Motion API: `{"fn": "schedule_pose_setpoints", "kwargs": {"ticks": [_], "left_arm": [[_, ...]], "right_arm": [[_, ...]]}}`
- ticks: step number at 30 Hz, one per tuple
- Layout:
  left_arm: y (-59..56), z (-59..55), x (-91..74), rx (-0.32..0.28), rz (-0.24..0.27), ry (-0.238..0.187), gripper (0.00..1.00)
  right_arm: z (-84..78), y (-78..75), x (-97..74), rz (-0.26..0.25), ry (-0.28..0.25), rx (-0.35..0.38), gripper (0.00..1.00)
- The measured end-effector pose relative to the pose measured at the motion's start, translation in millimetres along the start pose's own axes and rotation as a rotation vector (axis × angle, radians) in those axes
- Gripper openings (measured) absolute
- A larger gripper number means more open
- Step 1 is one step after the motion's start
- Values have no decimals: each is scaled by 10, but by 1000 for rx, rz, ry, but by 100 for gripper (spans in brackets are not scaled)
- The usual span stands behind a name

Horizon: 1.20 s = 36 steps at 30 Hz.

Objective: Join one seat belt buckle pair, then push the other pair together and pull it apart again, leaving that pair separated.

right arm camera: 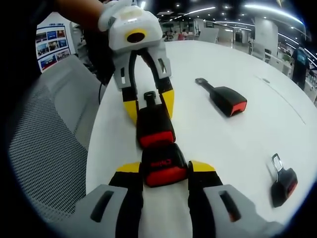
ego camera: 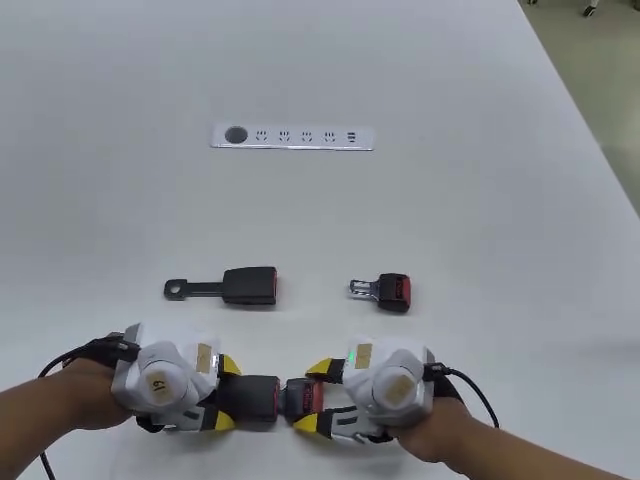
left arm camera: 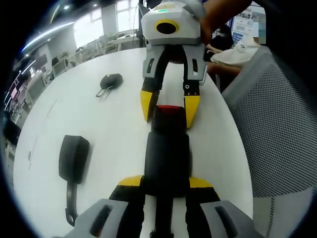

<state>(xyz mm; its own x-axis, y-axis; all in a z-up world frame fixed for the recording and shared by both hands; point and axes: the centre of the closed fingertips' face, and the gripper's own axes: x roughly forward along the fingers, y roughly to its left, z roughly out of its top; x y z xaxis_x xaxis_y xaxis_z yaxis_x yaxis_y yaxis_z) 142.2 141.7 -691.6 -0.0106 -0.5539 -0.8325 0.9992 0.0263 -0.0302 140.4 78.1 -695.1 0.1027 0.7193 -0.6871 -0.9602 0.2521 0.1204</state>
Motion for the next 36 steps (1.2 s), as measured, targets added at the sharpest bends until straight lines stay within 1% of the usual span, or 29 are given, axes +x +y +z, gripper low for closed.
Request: {"fn": "schedule_pose_setpoints", "kwargs": {"ticks": [6, 8, 9, 11, 14, 16, 17, 18, 20, 23, 24, 28, 32, 36], "left_arm": [[19, -12, 19, -2, -1, -4, 32], [23, -14, 22, 0, -5, -6, 32], [23, -11, 22, 6, -6, -10, 32], [24, -8, 21, 11, -9, -18, 32], [20, 3, 19, 18, -12, -21, 32], [21, 9, 17, 19, -12, -37, 32], [22, 3, 16, 20, -12, -41, 32], [28, -6, 14, 16, -13, -58, 32], [25, 10, 7, -15, -17, -93, 32], [17, 20, -6, -5, -25, -98, 32], [17, 24, -8, -6, -26, -102, 32], [21, 12, -7, -16, -26, -123, 32], [19, 16, -11, -14, -37, -131, 32], [10, 25, -17, -22, -40, -146, 31]], "right_arm": [[-13, -3, -19, 1, 9, -8, 33], [-2, 13, -33, -4, 21, -23, 33], [12, 21, -46, -9, 38, -29, 33], [10, 16, -54, -8, 55, -40, 33], [-4, 9, -54, -2, 66, -50, 33], [-10, 3, -53, 2, 73, -61, 33], [-12, 5, -59, 3, 72, -63, 32], [-18, 2, -67, 5, 68, -62, 32], [-23, 2, -74, 12, 61, -67, 32], [-28, -12, -77, 17, 36, -70, 32], [-25, 5, -77, 18, 27, -69, 32], [-10, 15, -85, 18, 11, -73, 32], [-13, 0, -88, 26, -3, -78, 32], [-2, 27, -97, 23, -26, -70, 32]]}}
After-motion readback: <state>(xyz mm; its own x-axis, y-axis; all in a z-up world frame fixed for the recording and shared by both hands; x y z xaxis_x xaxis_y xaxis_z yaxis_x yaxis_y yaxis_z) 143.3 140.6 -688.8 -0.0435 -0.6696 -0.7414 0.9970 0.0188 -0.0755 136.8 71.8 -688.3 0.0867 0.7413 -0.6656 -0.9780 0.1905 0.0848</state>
